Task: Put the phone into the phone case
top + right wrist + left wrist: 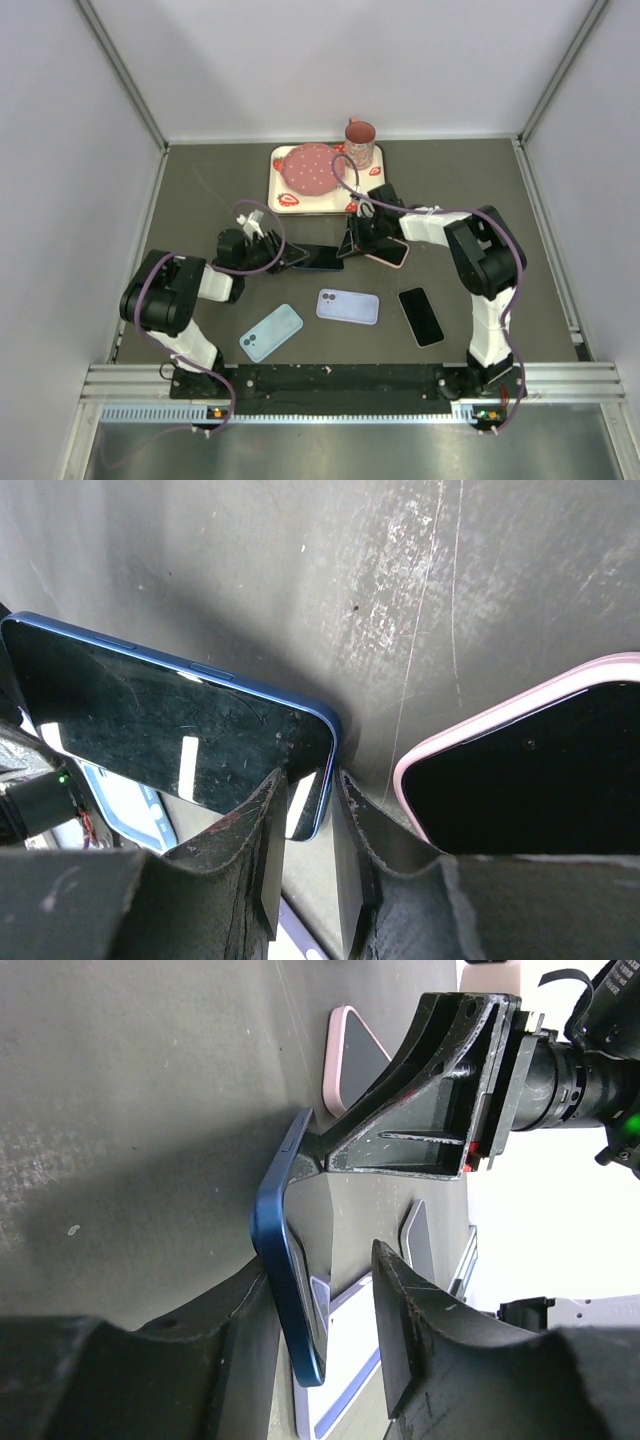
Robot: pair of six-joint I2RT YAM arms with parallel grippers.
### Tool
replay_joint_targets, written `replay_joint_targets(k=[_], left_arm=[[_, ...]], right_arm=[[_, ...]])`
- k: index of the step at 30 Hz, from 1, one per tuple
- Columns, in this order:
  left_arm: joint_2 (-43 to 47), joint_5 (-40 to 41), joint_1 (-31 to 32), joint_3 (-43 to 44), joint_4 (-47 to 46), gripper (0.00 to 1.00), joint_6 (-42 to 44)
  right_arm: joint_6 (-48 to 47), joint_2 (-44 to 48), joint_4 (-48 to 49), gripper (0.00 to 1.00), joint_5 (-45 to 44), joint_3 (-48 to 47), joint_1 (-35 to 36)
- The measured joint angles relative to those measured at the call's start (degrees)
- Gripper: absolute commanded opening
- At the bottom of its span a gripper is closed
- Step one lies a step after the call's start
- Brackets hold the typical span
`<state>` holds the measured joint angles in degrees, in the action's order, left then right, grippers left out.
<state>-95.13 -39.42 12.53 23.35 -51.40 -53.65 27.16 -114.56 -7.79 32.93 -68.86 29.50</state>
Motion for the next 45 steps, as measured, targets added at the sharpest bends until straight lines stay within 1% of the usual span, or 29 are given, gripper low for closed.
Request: replay_joint_targets(k=[3,4,7,8,9,10,14,15,16,17,19,20,22,23,26,30,35,40,43,45], left_arm=[[0.0,0.0,0.2,0.0,0.6,0.37,0.3],[0.0,0.0,0.3,0.0,0.9,0.31,0.4],[0.0,0.0,0.4,0.0,1.8,0.17,0.9],[0.0,0.0,0.4,0.0,2.0,0.07,1.0],[0.0,0.0,0.4,0.1,2.3,0.02,1.2],[0.0,0.0,0.4,0.2,2.6,0.00,1.0],[0.8,-0.3,0.7,1.5,3.9,0.00,2.1],[1.6,0.1,0.7,2.0,5.6,0.00,3.0],[2.5,0.6,0.8,2.5,7.5,0.00,4.0],[3.6,1.3,0.9,3.0,9.7,0.00,4.9],[6.4,2.7,0.9,4.4,14.8,0.00,7.4],[7.7,3.2,0.9,5.0,16.6,0.00,8.4],[10.7,4.4,0.9,6.5,20.8,0.00,10.7],[12.4,4.9,0.9,7.3,22.6,0.00,11.9],[17.0,5.4,0.9,8.6,25.6,0.00,14.6],[22.5,4.5,0.9,8.9,27.1,0.00,17.1],[26.8,0.9,0.9,8.9,27.5,0.00,18.7],[29.5,-4.2,0.9,8.9,22.7,0.00,17.1],[30.6,-7.0,0.9,8.6,17.0,0.00,14.3],[30.9,-8.2,0.9,8.5,14.1,0.00,12.7]], right_arm=[[0.1,0.0,0.3,0.24,0.2,0.2,0.0],[0.1,0.0,0.4,0.24,0.2,0.3,0.0],[0.1,0.1,0.5,0.24,0.2,0.3,0.0],[0.1,0.2,0.7,0.25,0.2,0.5,0.0],[0.1,0.4,0.8,0.25,0.2,0.7,0.0],[0.1,0.9,0.8,0.26,0.1,0.8,0.0],[-0.1,3.1,0.4,0.30,-1.4,1.4,0.0],[-0.1,3.9,0.3,0.36,-1.3,1.5,-0.1],[-0.1,4.9,0.3,0.40,-1.2,1.5,0.0],[-0.1,6.2,0.4,0.48,-1.1,1.5,0.0],[-0.1,9.5,0.5,0.57,-1.1,1.5,-0.1],[-0.1,11.3,0.5,0.68,-1.1,1.5,-0.3],[-0.2,14.8,0.9,0.79,-1.2,1.5,-0.5],[-0.4,16.7,1.1,0.87,-1.2,1.5,-0.6],[-1.0,21.9,2.3,0.95,-1.4,1.9,-1.0],[-1.4,26.5,4.0,0.98,-0.1,3.7,-2.6],[-0.3,29.1,8.3,0.99,4.9,8.3,-7.1],[-0.5,30.3,9.2,0.98,9.2,10.8,-9.4],[-0.3,32.2,11.0,0.94,12.0,12.3,-9.4],[0.2,34.0,13.1,0.87,14.0,13.9,-9.4]])
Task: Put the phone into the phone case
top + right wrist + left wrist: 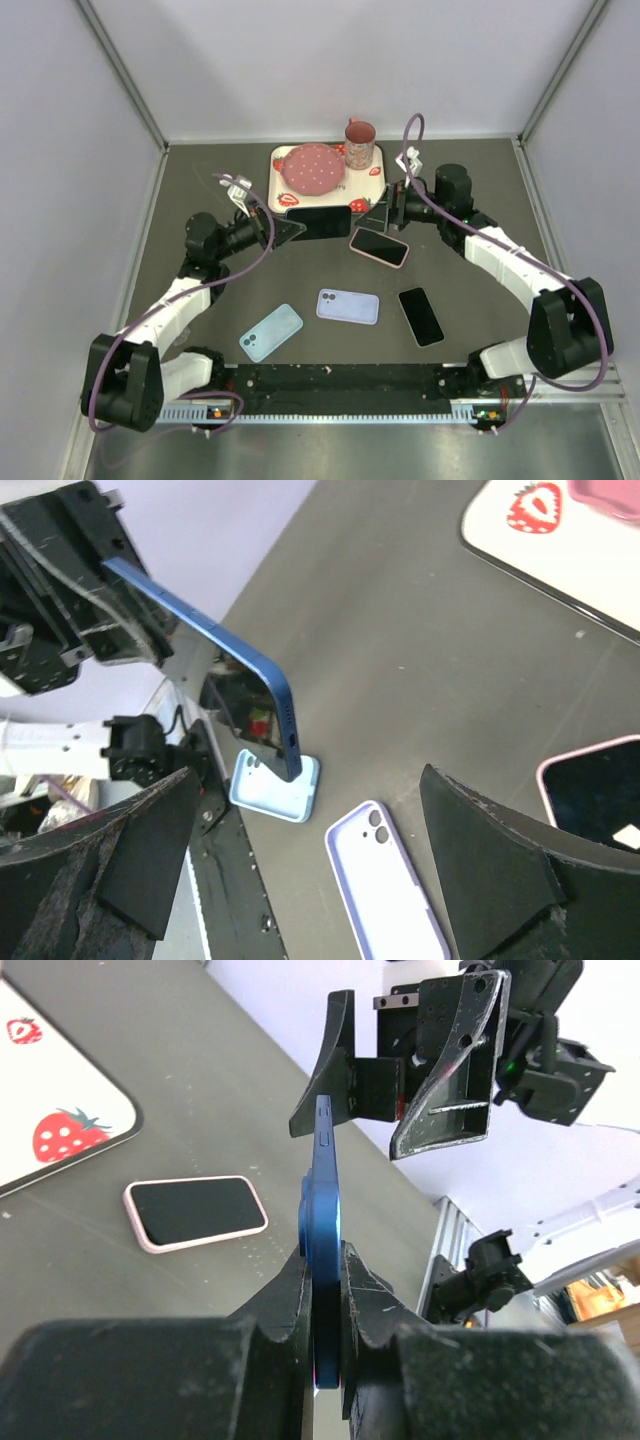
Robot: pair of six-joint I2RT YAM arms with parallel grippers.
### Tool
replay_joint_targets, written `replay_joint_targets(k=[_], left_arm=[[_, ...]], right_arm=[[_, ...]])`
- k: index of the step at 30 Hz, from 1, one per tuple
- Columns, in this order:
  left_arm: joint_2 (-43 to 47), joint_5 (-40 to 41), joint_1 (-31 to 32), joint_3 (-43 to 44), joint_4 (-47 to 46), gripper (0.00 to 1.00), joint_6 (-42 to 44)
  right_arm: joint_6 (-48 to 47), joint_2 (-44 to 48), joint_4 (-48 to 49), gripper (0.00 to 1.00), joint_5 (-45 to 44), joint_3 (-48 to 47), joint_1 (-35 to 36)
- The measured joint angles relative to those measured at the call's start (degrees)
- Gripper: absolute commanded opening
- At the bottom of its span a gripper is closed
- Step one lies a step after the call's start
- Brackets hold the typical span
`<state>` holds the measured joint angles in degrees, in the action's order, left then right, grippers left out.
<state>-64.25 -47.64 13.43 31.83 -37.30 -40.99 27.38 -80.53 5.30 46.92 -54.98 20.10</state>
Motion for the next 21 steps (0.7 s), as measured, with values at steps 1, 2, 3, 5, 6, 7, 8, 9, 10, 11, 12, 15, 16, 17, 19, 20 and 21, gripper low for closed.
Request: replay_joint_targets(k=[1,2,3,5,6,7,8,9,10,11,12,15,16,17,19,20,21], left_arm=[[0.0,-0.6,0.0,0.0,-1.7,0.00,-1.0],[0.0,-1.1,0.0,0.0,-3.0,0.00,-1.9],[0.0,-1.4,0.0,-0.1,-4.0,0.00,-2.8],[-0.4,-2.4,0.1,-0.3,-7.6,0.00,-5.2],[-0.9,-2.8,0.2,-0.3,-9.6,0.00,-6.4],[-1.4,-3.2,0.3,-0.3,-11.1,0.00,-7.4],[-2.0,-3.6,0.4,-0.3,-12.8,0.00,-8.3],[-2.6,-3.8,0.6,-0.4,-14.0,0.00,-9.2],[-3.1,-3.9,0.8,-0.4,-15.0,0.00,-10.0],[-3.7,-4.0,1.0,-0.5,-16.0,0.00,-10.6],[-4.2,-4.0,1.4,-0.5,-16.8,0.00,-11.3],[-5.2,-4.2,2.4,-0.5,-18.4,0.00,-12.2],[-5.4,-4.2,2.6,-0.5,-18.8,0.00,-12.4],[-5.7,-4.2,3.0,-0.5,-19.3,0.00,-12.7],[-6.0,-4.3,3.4,-0.5,-19.8,0.00,-13.0],[-6.1,-4.4,3.6,-0.5,-20.1,0.00,-13.1],[-6.2,-4.4,3.6,-0.5,-20.3,0.00,-13.1]], right_arm=[[0.5,0.9,1.4,0.85,1.1,0.8,0.0],[1.1,1.7,2.9,0.83,2.1,1.6,0.0],[1.7,2.2,4.0,0.80,2.9,2.1,0.0],[3.2,2.8,7.0,0.73,4.5,3.0,0.0],[4.0,2.8,8.5,0.70,5.2,3.4,0.0],[4.9,2.8,9.8,0.69,5.8,3.7,0.0],[5.5,2.8,10.6,0.68,6.1,4.0,0.2],[6.4,2.8,11.4,0.68,6.6,4.0,0.4],[6.7,2.8,11.9,0.68,6.9,4.0,0.5],[7.0,2.8,12.5,0.67,7.1,4.0,0.7],[7.2,2.8,12.9,0.67,7.3,4.0,1.0],[7.5,2.5,13.6,0.61,7.8,4.0,2.1],[7.6,2.3,14.0,0.60,8.0,4.0,2.5],[7.8,2.0,14.1,0.56,8.5,4.0,2.9],[7.8,1.5,14.5,0.48,9.1,4.0,3.5],[7.9,1.2,14.8,0.44,9.4,4.0,3.7],[8.1,0.9,15.1,0.39,9.7,4.0,3.8]])
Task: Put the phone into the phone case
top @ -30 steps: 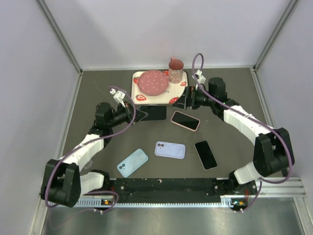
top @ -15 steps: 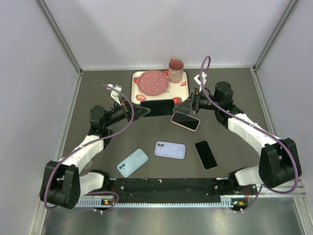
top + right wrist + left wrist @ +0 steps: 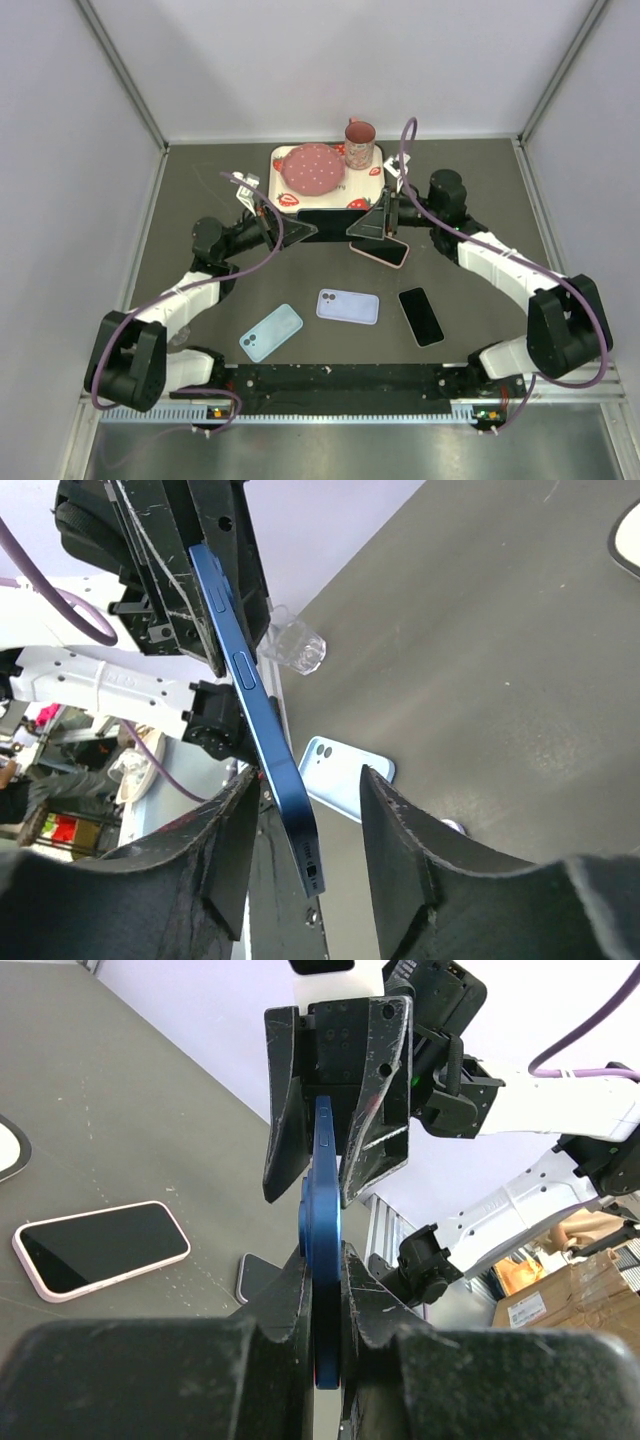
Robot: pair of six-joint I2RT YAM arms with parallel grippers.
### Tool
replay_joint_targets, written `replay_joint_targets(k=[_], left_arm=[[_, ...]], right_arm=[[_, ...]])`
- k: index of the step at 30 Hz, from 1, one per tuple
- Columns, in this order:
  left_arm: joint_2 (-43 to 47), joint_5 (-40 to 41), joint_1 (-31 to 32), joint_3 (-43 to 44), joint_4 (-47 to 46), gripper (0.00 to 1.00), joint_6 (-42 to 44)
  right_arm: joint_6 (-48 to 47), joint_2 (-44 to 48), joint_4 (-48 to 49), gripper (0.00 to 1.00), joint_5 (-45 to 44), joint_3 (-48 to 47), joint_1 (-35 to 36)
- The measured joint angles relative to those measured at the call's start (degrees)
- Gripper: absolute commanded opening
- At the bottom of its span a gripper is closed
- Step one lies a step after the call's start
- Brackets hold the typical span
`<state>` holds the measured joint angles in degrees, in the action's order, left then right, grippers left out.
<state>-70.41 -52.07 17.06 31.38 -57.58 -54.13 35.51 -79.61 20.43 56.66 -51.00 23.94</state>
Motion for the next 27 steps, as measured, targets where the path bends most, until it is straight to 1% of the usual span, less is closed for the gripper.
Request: replay_joint_targets(k=[1,3,4,5,7,10,11,13,14,15,16,17,20,21,24,27], left_arm=[[0.0,0.0,0.0,0.0,-0.2,0.00,0.0],[-0.3,-0.1,0.1,0.0,-0.8,0.00,0.0],[-0.4,0.0,0.1,0.0,-0.8,0.00,0.0],[-0.6,-0.1,0.1,0.0,-0.9,0.00,0.0],[-0.8,-0.2,0.1,0.0,-1.1,0.00,-0.4],[-1.1,-0.8,-0.3,0.0,-1.8,0.00,-1.5],[-1.2,-1.0,-0.3,0.0,-2.1,0.02,-1.7],[-1.3,-1.0,-0.3,0.0,-2.5,0.11,-1.9],[-1.3,-1.0,-0.3,0.0,-2.4,0.18,-1.8],[-1.3,-1.0,-0.3,0.0,-2.3,0.20,-1.6],[-1.3,-0.9,-0.3,0.0,-2.0,0.25,-1.2],[-1.3,-0.7,-0.3,0.0,-1.2,0.36,-0.5],[-1.3,1.0,-0.1,0.1,2.9,0.56,3.0],[-1.2,1.4,-0.1,0.2,4.5,0.70,4.4],[0.1,3.1,0.2,0.9,10.5,0.79,8.7],[2.5,5.8,0.3,2.5,18.8,0.81,14.1]], right_arm=[[0.2,-0.1,0.2,0.31,0.3,0.0,0.1],[0.7,-0.3,0.9,0.24,0.9,0.0,0.2],[0.9,-0.4,1.3,0.18,1.2,0.0,0.3],[1.0,-0.4,1.5,0.14,1.5,0.0,0.3],[1.1,-0.4,1.9,0.07,2.5,0.0,0.3],[1.2,-0.4,3.3,0.01,4.5,-0.1,0.2],[1.2,-0.4,3.6,0.00,4.9,-0.1,0.2],[1.2,-0.4,3.9,0.00,5.2,-0.1,0.2],[1.2,-0.4,4.0,0.00,5.2,-0.1,0.2],[1.2,-0.5,4.0,0.00,5.2,-0.1,0.2],[1.1,-0.5,3.9,0.00,5.2,-0.1,0.2],[1.0,-0.5,3.8,0.00,5.2,-0.1,0.2],[0.0,-0.5,1.9,0.00,4.2,-0.4,0.4],[-0.5,-0.5,1.0,0.00,3.2,-0.5,0.6],[-2.4,-0.5,-2.2,0.00,0.5,-0.5,0.6],[-4.1,-0.5,-5.6,0.00,-1.7,-0.5,0.6]])
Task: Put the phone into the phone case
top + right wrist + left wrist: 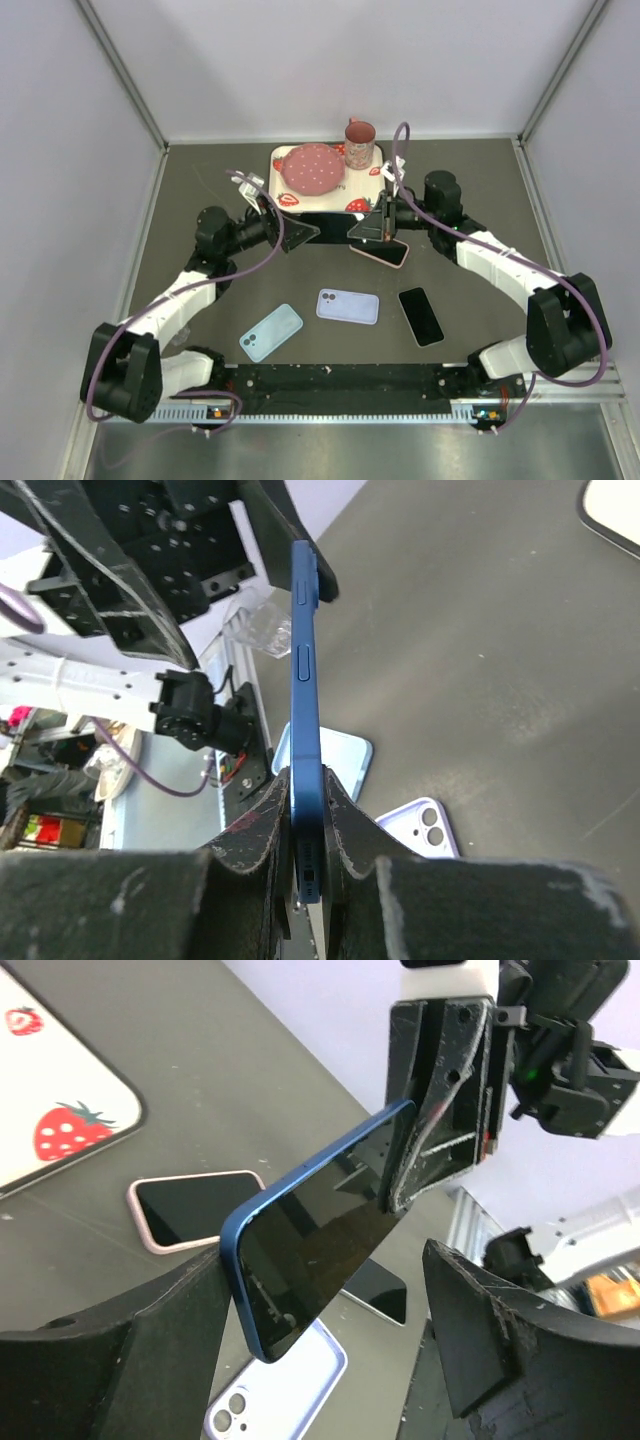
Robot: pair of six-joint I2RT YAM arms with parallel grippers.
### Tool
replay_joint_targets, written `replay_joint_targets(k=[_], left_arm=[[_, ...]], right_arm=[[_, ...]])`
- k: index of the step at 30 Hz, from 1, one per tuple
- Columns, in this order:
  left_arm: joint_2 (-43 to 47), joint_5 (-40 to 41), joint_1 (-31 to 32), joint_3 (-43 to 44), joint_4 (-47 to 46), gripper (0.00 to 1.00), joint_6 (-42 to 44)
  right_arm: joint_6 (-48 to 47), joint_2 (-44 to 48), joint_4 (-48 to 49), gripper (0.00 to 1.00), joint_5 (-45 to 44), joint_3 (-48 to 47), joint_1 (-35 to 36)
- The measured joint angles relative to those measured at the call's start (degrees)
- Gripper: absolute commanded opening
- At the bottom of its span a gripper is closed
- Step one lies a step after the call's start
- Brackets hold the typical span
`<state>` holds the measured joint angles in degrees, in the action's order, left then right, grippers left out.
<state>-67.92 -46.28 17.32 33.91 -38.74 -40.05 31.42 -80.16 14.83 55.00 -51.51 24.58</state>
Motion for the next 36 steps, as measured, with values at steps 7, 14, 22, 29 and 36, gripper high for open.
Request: replay_joint_targets(k=[7,14,22,29,36], left_arm=[[5.4,9.9,0.1,4.2,19.3,0.83,13.5],[8.3,24.3,1.6,6.2,35.1,0.82,23.4],[8.3,32.1,4.3,6.2,42.7,0.81,26.2],[5.6,33.3,8.2,7.5,44.5,0.78,27.9],[1.7,36.7,14.1,10.2,46.0,0.75,29.6]], right_arm=[[-5.4,0.0,-9.1,0.00,-5.9,-0.7,0.0],[-9.0,0.0,-15.8,0.00,-11.3,-0.6,0.0],[-10.1,0.0,-17.7,0.00,-13.5,-0.5,0.0],[-10.3,0.0,-18.4,0.00,-13.8,-0.2,0.0],[-10.1,0.4,-21.0,0.00,-14.3,1.5,0.0]])
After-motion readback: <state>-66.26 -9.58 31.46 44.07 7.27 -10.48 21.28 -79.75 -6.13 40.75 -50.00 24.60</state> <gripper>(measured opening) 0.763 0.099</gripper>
